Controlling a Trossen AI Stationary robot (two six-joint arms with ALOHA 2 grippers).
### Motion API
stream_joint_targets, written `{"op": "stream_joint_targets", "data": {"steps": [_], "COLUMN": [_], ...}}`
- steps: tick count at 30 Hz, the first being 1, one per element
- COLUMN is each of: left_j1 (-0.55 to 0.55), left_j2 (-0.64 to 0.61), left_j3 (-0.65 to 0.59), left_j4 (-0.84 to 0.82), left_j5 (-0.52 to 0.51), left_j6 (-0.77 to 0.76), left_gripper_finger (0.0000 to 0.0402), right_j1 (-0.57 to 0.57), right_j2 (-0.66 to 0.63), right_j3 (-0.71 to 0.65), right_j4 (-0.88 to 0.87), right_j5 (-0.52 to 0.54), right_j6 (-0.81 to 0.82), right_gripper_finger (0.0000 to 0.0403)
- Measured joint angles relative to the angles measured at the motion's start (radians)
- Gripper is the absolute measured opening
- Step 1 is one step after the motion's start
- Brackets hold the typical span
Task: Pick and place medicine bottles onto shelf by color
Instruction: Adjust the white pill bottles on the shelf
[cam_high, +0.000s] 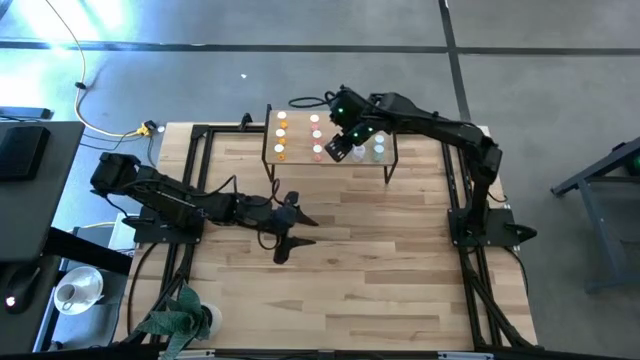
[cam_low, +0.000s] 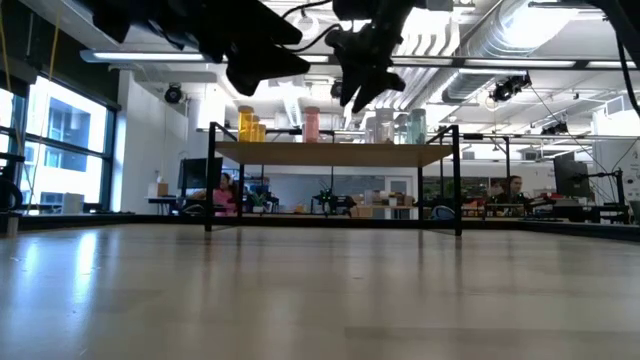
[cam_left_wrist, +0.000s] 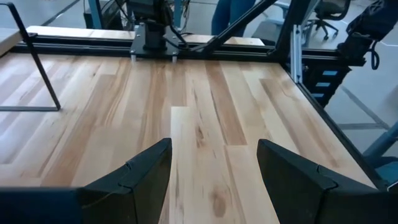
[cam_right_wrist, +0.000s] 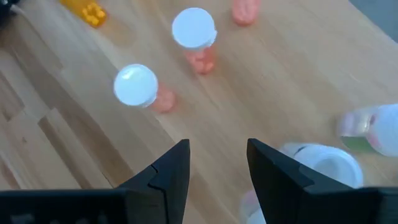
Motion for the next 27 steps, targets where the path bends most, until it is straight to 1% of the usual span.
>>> {"op": "stream_joint_targets", "data": {"steps": [13,18,22,27], "left_j1": [0.0,0.0,0.0,0.0], "left_j2": [0.0,0.0,0.0,0.0], "left_j3": [0.0,0.0,0.0,0.0], "left_j4": [-0.001,-0.001,-0.001,-0.001], "left_j5": [-0.003,-0.003,-0.003,-0.003], "left_j6": [0.0,0.0,0.0,0.0], "left_gripper_finger": [0.0226,0.0226,0.0226,0.0226], "right_j1": [-0.024,-0.024,-0.024,-0.024], "right_j2": [0.015,0.015,0.015,0.015], "right_j3": [0.0,0.0,0.0,0.0], "right_j4": [-0.047,-0.061,-0.071,-0.075], "right_j5": [0.019,0.07,0.09,0.089], "right_j6": [0.008,0.026,0.027,0.008], "right_gripper_finger": [0.0149,0.0149,0.0149,0.0149]}}
